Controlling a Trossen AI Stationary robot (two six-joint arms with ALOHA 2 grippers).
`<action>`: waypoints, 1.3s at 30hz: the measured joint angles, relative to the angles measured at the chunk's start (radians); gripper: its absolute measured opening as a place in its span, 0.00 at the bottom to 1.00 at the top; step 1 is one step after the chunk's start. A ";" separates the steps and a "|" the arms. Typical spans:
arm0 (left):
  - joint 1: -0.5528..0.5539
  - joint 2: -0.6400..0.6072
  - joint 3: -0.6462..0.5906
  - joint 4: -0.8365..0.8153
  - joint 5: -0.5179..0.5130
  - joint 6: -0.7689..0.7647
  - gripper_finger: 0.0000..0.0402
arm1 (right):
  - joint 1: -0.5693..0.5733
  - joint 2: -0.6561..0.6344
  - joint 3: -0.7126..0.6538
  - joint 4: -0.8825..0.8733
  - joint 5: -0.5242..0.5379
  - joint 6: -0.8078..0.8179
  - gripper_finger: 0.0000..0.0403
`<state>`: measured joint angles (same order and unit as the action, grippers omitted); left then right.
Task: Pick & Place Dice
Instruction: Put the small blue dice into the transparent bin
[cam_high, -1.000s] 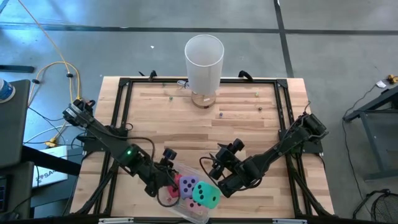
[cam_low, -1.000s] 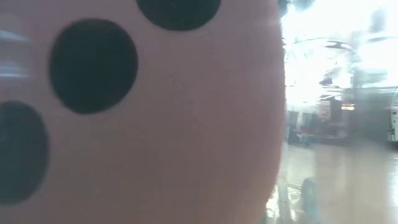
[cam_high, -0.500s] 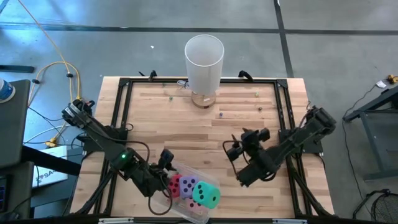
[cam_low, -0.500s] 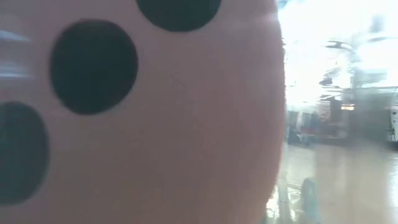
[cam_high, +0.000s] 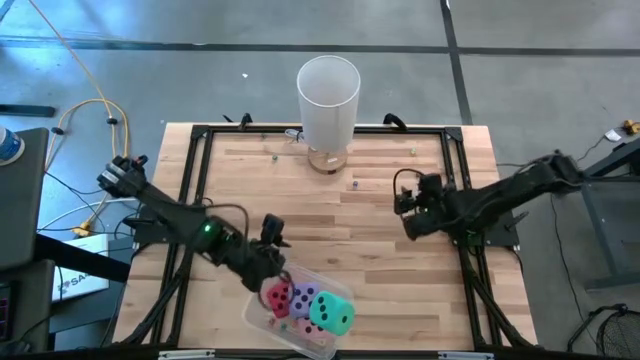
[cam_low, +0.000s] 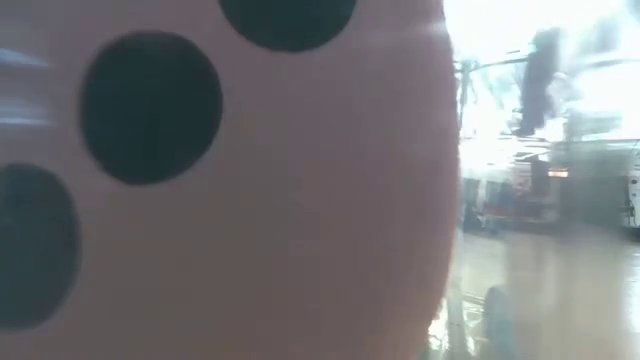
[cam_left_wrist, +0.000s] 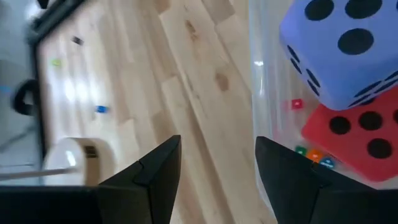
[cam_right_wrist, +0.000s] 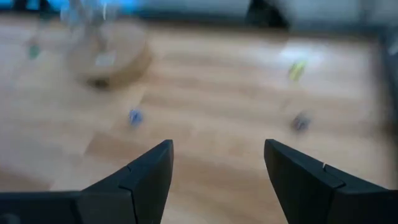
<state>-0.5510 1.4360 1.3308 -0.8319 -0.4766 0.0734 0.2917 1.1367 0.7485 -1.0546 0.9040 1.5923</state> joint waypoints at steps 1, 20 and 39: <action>0.019 -0.003 0.000 0.000 0.031 0.000 0.49 | -0.025 -0.034 -0.050 0.096 -0.051 -0.062 0.60; 0.082 -0.001 -0.010 0.057 0.149 0.127 0.49 | -0.318 0.032 -0.389 1.167 -0.391 -0.786 0.60; 0.059 -0.001 -0.011 0.152 0.163 0.030 0.49 | -0.580 0.545 -0.389 1.799 -0.727 -1.150 0.60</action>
<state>-0.4925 1.4349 1.3201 -0.6797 -0.3135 0.1039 -0.2884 1.6813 0.3599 0.7448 0.1767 0.4424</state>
